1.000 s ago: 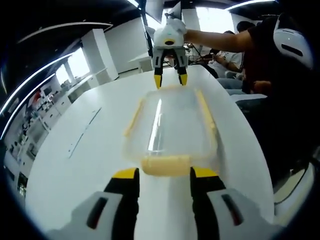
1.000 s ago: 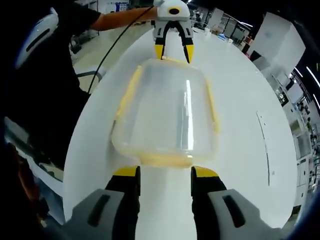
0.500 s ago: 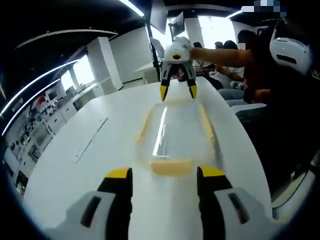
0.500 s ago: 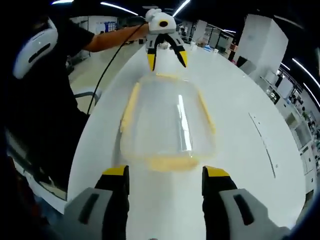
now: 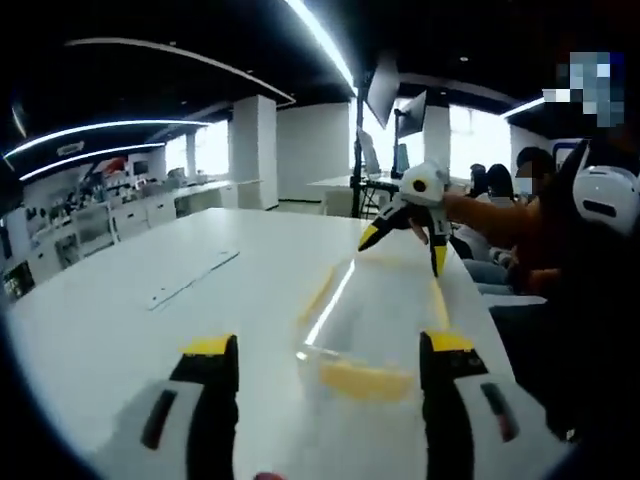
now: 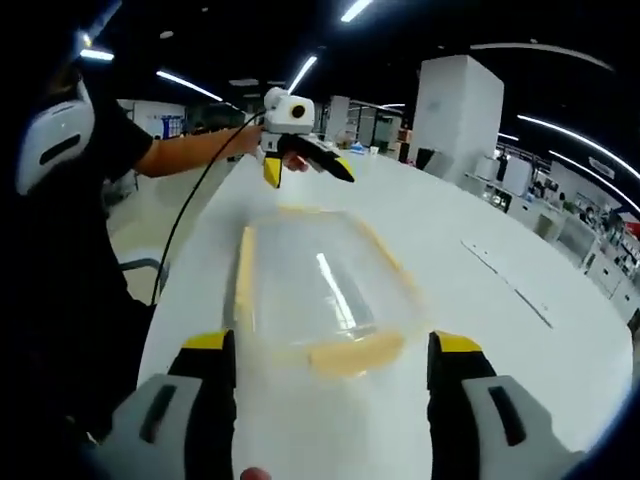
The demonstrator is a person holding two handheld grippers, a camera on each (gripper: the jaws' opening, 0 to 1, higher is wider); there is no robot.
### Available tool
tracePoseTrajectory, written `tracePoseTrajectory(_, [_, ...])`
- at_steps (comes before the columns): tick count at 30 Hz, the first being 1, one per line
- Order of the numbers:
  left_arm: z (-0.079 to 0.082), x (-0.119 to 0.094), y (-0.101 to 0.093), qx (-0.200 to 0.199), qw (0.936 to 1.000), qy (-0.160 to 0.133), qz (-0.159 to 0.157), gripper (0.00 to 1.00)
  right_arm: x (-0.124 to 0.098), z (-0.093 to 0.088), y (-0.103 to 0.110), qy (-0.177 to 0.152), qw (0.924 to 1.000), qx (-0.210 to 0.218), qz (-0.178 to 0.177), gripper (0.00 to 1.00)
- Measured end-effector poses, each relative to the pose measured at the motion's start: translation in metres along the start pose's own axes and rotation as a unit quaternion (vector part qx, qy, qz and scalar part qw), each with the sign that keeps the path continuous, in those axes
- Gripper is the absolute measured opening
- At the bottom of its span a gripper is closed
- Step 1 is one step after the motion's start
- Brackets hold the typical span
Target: Snap each plastic latch of the storage box into its locked position after aligning the lid with the box until every specified latch is closed and the lid sits flush.
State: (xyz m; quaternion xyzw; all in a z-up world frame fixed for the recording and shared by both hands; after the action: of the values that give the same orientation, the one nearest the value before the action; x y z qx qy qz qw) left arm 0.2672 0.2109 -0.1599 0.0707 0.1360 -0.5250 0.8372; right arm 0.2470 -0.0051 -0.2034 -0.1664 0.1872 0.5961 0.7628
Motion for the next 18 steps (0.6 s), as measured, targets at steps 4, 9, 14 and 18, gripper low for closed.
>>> tracePoseTrajectory(4, [-0.006,0.011,-0.004,-0.044,0.9990,-0.003,-0.010,0.93,0.008,-0.005,0.009,-0.014,0.9995,0.013,-0.026,0.92])
tracePoseTrajectory(9, [-0.015,0.028,-0.020,-0.061,0.9976,-0.011,-0.029,0.96,0.018,-0.009,0.022,-0.044,0.9973,0.013,-0.057,1.00])
tracePoseTrajectory(14, [-0.024,0.038,-0.021,-0.079,0.9965,-0.004,-0.028,0.90,0.026,-0.009,0.026,-0.073,0.9898,0.051,-0.111,0.96])
tracePoseTrajectory(18, [-0.028,0.043,-0.015,-0.105,0.9942,-0.001,-0.026,0.85,0.031,-0.011,0.031,-0.079,0.9841,0.063,-0.146,0.95])
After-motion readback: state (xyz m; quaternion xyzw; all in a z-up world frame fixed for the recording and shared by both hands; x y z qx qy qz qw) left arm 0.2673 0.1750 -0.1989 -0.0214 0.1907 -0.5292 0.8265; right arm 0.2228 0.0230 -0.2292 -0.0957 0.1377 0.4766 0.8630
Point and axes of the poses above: the point that each gripper's makers call its tool centre point, and the gripper's own axes: x roughly forward along the fingers, y roughly to its left, z roughly out of its top, the point moved 2 cm from there along -x, roughly backward along the fingers, and after that the axes turned 3 degrees about x, right-handed, at the moved point
